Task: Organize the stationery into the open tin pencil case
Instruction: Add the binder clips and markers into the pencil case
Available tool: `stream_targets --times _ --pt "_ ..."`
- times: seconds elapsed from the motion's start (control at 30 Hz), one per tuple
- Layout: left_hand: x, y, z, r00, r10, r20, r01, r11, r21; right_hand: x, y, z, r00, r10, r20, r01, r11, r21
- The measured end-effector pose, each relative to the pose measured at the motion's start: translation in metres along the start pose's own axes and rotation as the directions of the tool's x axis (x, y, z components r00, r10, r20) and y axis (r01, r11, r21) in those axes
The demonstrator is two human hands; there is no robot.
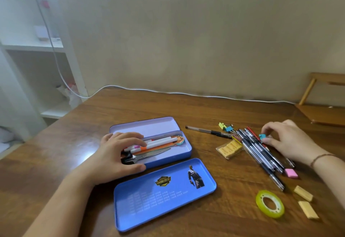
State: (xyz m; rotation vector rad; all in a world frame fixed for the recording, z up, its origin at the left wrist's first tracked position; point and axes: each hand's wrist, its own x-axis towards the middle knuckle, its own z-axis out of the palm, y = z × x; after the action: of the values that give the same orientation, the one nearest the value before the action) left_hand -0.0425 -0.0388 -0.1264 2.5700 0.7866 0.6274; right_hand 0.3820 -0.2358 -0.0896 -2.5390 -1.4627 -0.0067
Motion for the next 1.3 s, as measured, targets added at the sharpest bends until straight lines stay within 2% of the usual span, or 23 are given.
stream_targets --times 0.1,0.23,0.27,0.33,0.4,0.5,0.6,0.83,1.13,1.3 --pt "-0.001 0.002 0.001 1.0 -0.002 -0.002 0.002 1.0 0.018 -0.002 0.0 -0.006 0.999 0.001 -0.033 0.002 0.994 0.109" --pt "0.0 0.01 0.003 0.999 0.042 -0.003 -0.042 0.998 0.041 -0.007 -0.03 -0.021 0.958 -0.117 -0.263 0.194 0.937 0.291" --pt "0.002 0.014 0.004 0.998 0.063 0.007 -0.063 0.996 0.064 -0.008 -0.046 -0.025 0.947 -0.154 -0.282 0.251 0.904 0.347" --pt "0.005 0.019 0.007 0.995 0.097 0.034 -0.1 0.987 0.124 -0.006 -0.082 -0.027 0.909 -0.302 -0.287 0.398 0.831 0.388" --pt "0.005 0.02 0.008 0.994 0.098 0.049 -0.105 0.982 0.158 0.0 -0.117 -0.022 0.836 -0.474 -0.278 0.547 0.766 0.338" --pt "0.002 0.019 0.008 0.994 0.087 0.066 -0.098 0.978 0.186 0.013 -0.16 -0.005 0.762 -0.62 -0.184 0.646 0.714 0.271" --pt "0.003 0.021 0.008 0.995 0.086 0.058 -0.096 0.976 0.197 0.024 -0.187 0.015 0.752 -0.655 -0.076 0.653 0.724 0.222" --pt "0.004 0.022 0.007 0.993 0.067 0.095 -0.086 0.973 0.214 0.035 -0.202 0.029 0.805 -0.583 0.113 0.575 0.812 0.097" --pt "0.005 0.022 0.006 0.993 0.052 0.104 -0.071 0.98 0.187 0.035 -0.212 0.027 0.807 -0.585 0.081 0.587 0.809 -0.003" --pt "0.006 0.023 0.005 0.993 0.041 0.11 -0.06 0.983 0.173 0.03 -0.211 0.028 0.839 -0.545 0.017 0.54 0.835 0.109"
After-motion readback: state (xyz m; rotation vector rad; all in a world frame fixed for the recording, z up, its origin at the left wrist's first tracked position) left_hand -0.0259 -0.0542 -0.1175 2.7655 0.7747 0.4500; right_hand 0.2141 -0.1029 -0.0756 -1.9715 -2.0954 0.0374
